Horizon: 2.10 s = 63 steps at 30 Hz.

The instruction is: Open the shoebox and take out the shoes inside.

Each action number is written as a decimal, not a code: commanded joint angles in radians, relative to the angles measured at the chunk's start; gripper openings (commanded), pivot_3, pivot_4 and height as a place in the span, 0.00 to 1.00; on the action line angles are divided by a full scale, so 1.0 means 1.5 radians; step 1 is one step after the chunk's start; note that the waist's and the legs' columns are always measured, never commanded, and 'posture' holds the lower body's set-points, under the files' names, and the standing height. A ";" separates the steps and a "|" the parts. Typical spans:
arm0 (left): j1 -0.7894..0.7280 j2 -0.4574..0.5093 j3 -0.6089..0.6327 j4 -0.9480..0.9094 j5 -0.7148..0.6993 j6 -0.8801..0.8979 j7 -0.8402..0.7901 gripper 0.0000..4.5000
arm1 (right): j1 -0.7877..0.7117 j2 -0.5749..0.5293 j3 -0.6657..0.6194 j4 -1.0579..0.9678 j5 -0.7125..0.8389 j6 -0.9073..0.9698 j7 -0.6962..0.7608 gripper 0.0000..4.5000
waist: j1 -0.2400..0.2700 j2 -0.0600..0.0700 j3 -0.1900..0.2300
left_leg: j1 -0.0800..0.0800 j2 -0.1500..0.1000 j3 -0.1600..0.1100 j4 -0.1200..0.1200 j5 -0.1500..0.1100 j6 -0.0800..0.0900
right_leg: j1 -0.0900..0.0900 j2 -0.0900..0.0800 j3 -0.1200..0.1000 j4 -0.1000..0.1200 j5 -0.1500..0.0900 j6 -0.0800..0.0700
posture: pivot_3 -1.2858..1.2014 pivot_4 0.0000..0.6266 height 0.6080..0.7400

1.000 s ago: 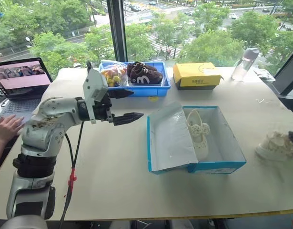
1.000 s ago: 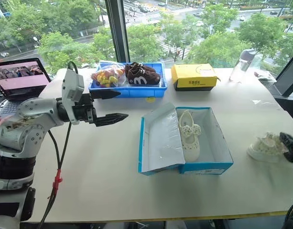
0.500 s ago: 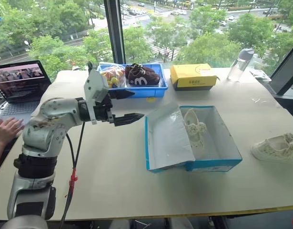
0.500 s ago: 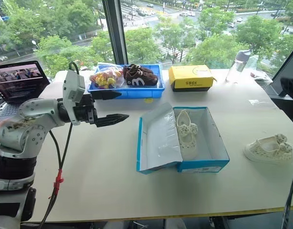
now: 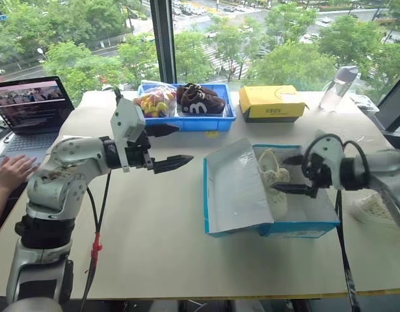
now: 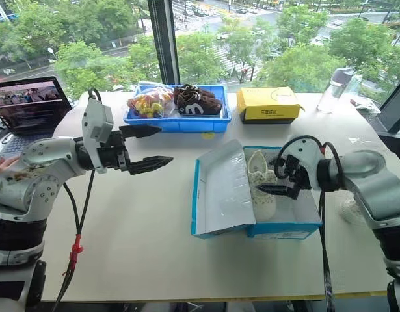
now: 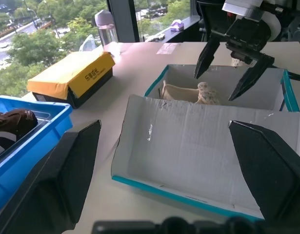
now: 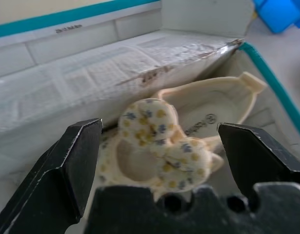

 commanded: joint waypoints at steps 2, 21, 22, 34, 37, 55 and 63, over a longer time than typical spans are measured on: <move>0.002 0.008 0.023 -0.029 -0.010 0.000 0.014 1.00 | -0.053 0.018 0.035 0.066 -0.081 -0.094 0.050 0.99 | -0.001 0.000 0.000 | 0.000 0.000 0.000 0.000 0.000 0.000 | 0.000 0.000 0.000 0.000 0.000 0.000 | 0.52 0.24 1.00; 0.039 0.022 0.048 -0.083 -0.029 0.023 0.050 1.00 | -0.097 0.128 0.101 0.291 -0.291 -0.327 0.051 0.54 | -0.009 0.000 0.000 | 0.001 0.000 0.000 0.000 0.000 0.000 | 0.001 0.000 0.000 0.001 0.000 0.000 | 0.52 0.24 1.00; 0.039 0.022 0.048 -0.083 -0.029 0.023 0.050 1.00 | -0.096 0.129 0.097 0.287 -0.291 -0.327 0.051 0.46 | -0.009 0.000 0.000 | 0.001 0.000 0.000 0.000 0.000 0.000 | 0.001 0.000 0.000 0.001 0.000 0.000 | 0.52 0.24 1.00; 0.021 0.018 0.031 -0.057 -0.025 0.011 0.039 1.00 | -0.059 0.124 0.029 0.132 -0.223 -0.230 0.073 0.01 | -0.010 0.000 0.000 | 0.001 0.000 0.000 0.000 0.000 -0.001 | 0.000 0.000 0.000 0.001 0.000 0.000 | 0.52 0.24 1.00; 0.014 0.016 0.026 -0.047 -0.022 0.006 0.031 1.00 | -0.052 0.122 -0.004 0.067 -0.183 -0.168 0.078 0.01 | -0.009 0.000 0.000 | 0.000 0.000 0.000 0.000 0.000 -0.001 | 0.000 0.000 0.000 0.001 0.000 0.000 | 0.52 0.24 1.00; 0.001 -0.001 0.008 -0.028 -0.016 -0.004 0.015 1.00 | -0.216 0.110 -0.339 0.143 0.029 0.133 -0.111 0.01 | -0.004 0.000 0.000 | 0.000 0.000 -0.001 -0.001 0.000 0.000 | 0.000 -0.001 0.000 0.001 0.000 0.000 | 0.52 0.24 1.00; -0.004 -0.010 -0.001 -0.014 -0.014 -0.006 0.009 1.00 | -0.134 0.042 -0.370 0.317 -0.034 0.022 -0.184 0.01 | 0.003 0.000 0.000 | -0.001 -0.001 0.000 -0.001 -0.001 0.000 | 0.000 -0.002 -0.001 -0.001 0.000 0.000 | 0.52 0.24 1.00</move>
